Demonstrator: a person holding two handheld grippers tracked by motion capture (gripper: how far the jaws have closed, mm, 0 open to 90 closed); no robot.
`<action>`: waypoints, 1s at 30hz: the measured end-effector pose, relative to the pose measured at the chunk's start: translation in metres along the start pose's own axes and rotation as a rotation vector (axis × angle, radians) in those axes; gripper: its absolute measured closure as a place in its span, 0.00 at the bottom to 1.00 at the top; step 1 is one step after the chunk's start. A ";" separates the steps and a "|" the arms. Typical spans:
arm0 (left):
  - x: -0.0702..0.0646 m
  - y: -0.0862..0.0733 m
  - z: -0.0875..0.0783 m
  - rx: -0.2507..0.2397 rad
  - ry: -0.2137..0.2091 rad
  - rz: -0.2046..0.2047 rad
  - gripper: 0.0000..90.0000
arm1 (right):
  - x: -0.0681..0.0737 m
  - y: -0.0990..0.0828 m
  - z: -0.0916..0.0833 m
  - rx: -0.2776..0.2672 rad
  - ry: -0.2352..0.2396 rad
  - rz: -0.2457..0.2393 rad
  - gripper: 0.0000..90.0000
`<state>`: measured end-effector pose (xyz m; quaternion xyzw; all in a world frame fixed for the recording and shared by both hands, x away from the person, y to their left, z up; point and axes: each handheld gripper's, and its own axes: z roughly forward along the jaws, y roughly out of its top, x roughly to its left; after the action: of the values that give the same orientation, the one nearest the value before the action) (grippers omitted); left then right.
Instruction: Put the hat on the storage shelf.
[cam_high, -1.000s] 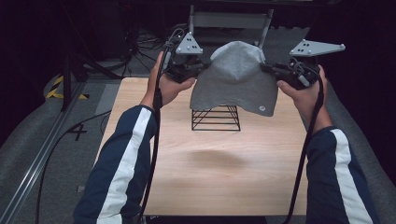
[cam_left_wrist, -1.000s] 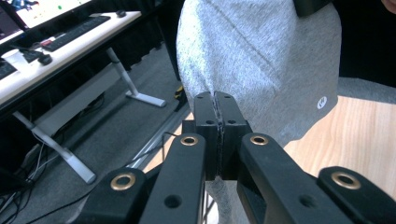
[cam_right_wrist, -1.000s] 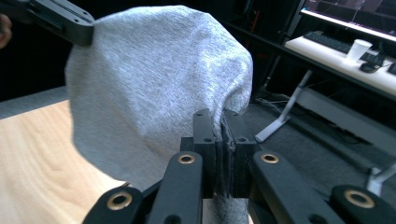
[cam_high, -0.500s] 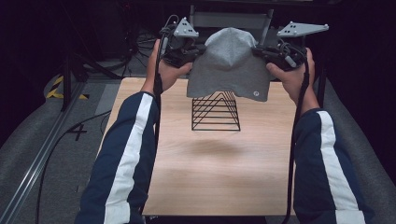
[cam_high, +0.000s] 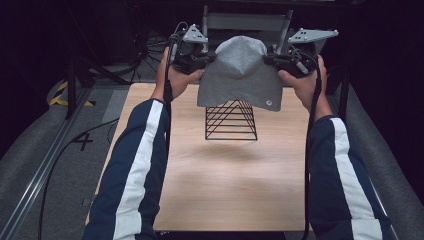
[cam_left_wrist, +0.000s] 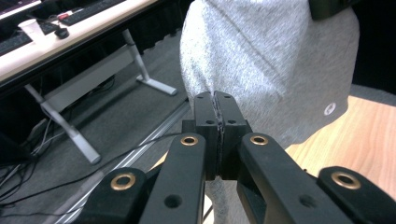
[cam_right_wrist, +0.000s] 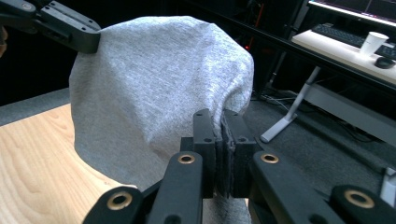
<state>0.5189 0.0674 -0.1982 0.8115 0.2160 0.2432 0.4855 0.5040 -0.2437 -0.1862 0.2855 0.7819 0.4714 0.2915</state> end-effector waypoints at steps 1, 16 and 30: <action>-0.001 -0.001 -0.001 0.005 0.000 0.008 1.00 | 0.001 -0.001 -0.001 0.004 0.002 -0.005 0.95; -0.019 -0.009 -0.028 -0.041 -0.036 0.038 1.00 | 0.017 -0.004 -0.020 -0.021 0.030 -0.039 0.95; -0.019 -0.043 -0.002 0.002 -0.061 0.002 1.00 | 0.017 -0.036 -0.003 0.022 0.055 -0.026 0.95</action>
<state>0.4976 0.0763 -0.2391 0.8191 0.2007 0.2187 0.4909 0.4844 -0.2475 -0.2206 0.2655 0.7983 0.4667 0.2727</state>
